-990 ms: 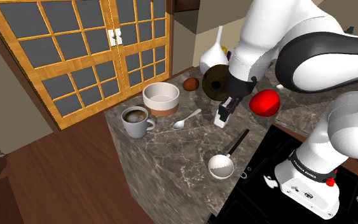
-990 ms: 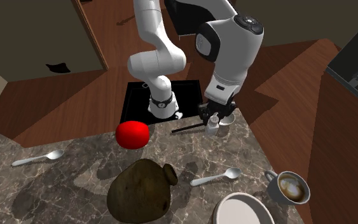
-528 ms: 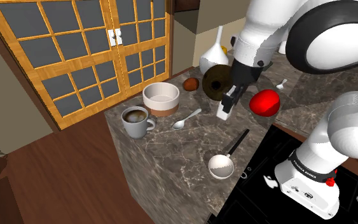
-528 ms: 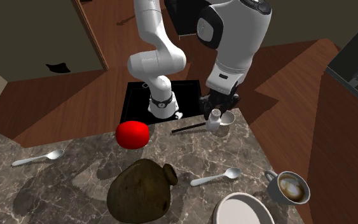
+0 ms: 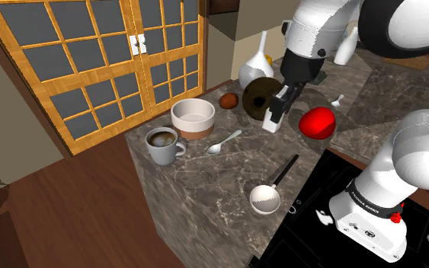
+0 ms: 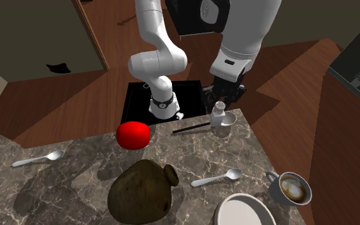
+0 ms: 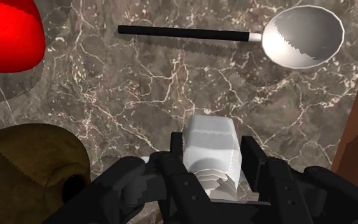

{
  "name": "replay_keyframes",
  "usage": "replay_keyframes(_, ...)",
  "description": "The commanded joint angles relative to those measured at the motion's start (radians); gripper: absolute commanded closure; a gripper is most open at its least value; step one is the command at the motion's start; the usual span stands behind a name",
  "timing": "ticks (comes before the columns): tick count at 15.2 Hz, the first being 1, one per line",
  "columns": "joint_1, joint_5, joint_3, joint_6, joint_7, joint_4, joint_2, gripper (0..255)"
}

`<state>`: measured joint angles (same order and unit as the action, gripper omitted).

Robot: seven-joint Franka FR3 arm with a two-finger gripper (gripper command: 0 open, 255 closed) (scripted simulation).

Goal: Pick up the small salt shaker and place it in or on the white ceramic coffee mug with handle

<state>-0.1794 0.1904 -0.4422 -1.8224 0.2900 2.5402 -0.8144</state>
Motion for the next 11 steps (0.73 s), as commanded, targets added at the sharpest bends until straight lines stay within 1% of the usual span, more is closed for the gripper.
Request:
replay_keyframes(1, 0.013, -0.005, -0.013, -0.005, 0.010, -0.039, 0.042, 255)
replay_keyframes(6, 0.079, -0.039, -0.106, -0.057, 0.082, -0.206, 0.256, 255)
replay_keyframes(9, 0.120, -0.083, -0.167, -0.072, 0.138, -0.318, 0.387, 255)
replay_keyframes(11, 0.146, -0.123, -0.209, -0.074, 0.181, -0.398, 0.478, 255)
